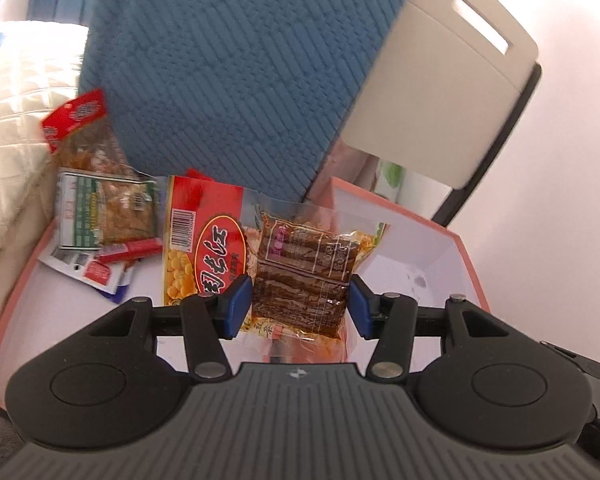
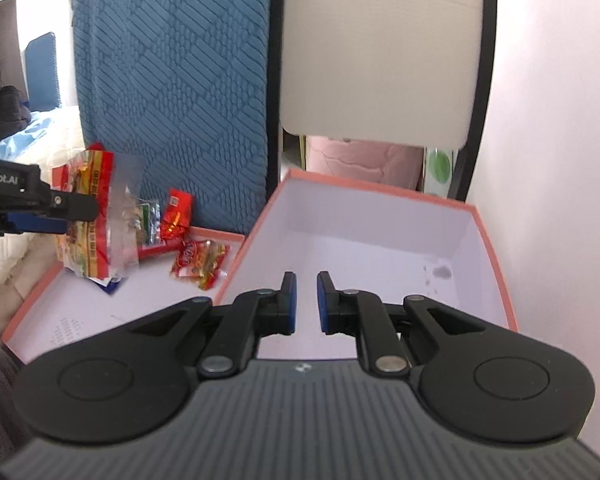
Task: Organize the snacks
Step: 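Lift the held packets with the left tool and carry them over the pink box, then open the left tool to drop the packets into the pink box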
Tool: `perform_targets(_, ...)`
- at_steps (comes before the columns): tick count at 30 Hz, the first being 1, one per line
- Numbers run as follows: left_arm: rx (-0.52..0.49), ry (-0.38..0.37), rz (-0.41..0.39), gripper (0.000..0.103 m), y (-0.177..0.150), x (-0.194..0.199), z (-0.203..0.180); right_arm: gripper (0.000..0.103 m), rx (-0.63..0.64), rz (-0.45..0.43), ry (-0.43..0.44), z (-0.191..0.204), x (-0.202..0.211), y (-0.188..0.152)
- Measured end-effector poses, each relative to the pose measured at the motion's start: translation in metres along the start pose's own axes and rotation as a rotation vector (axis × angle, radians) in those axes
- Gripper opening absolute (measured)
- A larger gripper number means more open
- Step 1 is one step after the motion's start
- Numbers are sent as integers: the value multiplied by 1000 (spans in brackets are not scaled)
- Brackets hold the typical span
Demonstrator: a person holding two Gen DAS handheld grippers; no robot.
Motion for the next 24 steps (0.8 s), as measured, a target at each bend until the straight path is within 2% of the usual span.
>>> perform_targets(12,-94,-95,93,57,-6,-55,-78,13,-46,42,-32,-35,-12,-9)
perform_targets(24,-136,-168,230,57,-30,-105,-130,14,-100,95,-84,-85,-27,-28)
Point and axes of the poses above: each gripper's, at about its wrist camera, not at the fingertips, and x roughly against the way its jaws point, z to its left, y to its top, the point moved 10 cm from there along -x, roughly the way its jaws point, and after that the axes turned 12 degrees about -x, right-handed, at the moved point
